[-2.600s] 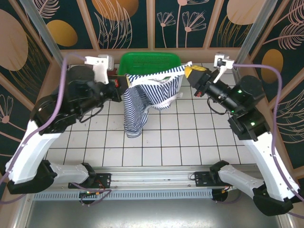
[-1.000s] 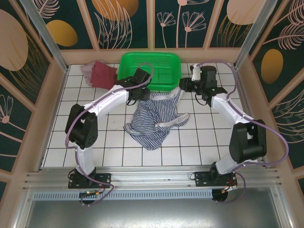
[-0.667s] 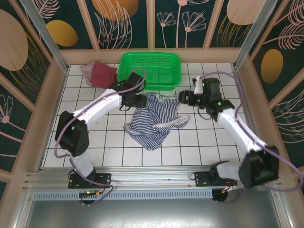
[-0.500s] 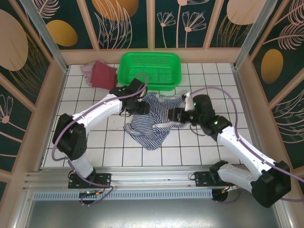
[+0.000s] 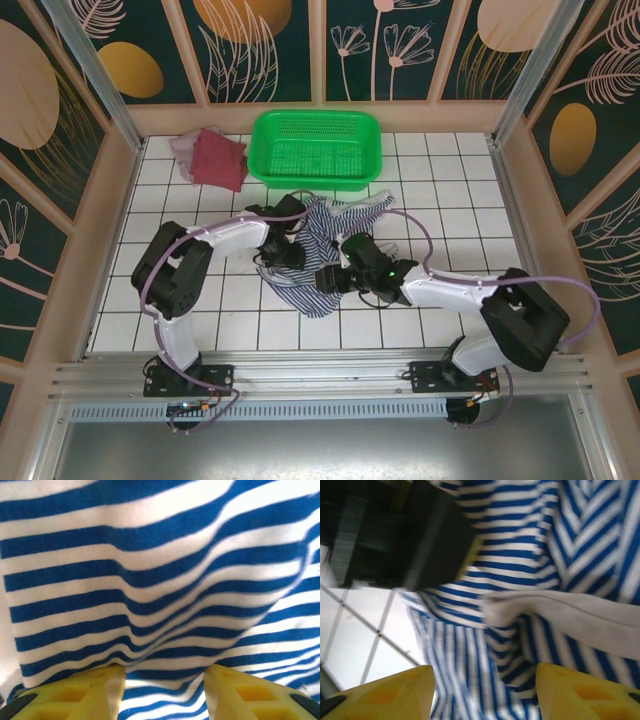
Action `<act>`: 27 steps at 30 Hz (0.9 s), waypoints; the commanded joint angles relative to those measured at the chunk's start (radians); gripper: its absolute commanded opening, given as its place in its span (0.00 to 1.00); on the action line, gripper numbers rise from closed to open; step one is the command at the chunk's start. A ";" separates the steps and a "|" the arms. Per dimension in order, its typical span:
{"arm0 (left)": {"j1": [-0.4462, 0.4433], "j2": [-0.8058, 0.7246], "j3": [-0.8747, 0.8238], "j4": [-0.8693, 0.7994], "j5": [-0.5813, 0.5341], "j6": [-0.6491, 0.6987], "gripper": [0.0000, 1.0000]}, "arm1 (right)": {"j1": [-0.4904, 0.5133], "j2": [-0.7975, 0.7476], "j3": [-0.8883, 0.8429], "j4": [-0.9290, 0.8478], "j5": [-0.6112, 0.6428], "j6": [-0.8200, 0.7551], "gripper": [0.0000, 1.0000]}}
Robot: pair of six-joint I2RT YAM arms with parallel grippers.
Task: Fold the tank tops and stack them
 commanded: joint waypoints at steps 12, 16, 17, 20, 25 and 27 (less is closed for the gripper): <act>-0.009 -0.327 -0.413 0.000 0.212 -0.259 0.43 | -0.092 0.149 0.003 -0.016 0.183 -0.041 0.46; -0.027 -0.400 -0.491 -0.023 0.217 -0.291 0.43 | -0.147 0.104 -0.011 -0.039 0.181 -0.066 0.45; -0.026 -0.409 -0.497 -0.027 0.215 -0.293 0.43 | -0.158 0.092 -0.015 -0.046 0.179 -0.071 0.45; -0.034 -0.440 -0.418 -0.064 0.172 -0.296 0.45 | -0.194 0.062 -0.011 -0.088 0.174 -0.092 0.45; -0.047 -0.452 -0.209 -0.188 0.086 -0.325 0.49 | -0.211 -0.084 -0.012 -0.177 0.130 -0.038 0.47; -0.079 -0.444 -0.133 -0.221 0.060 -0.342 0.49 | -0.207 -0.158 -0.028 -0.220 0.075 0.026 0.51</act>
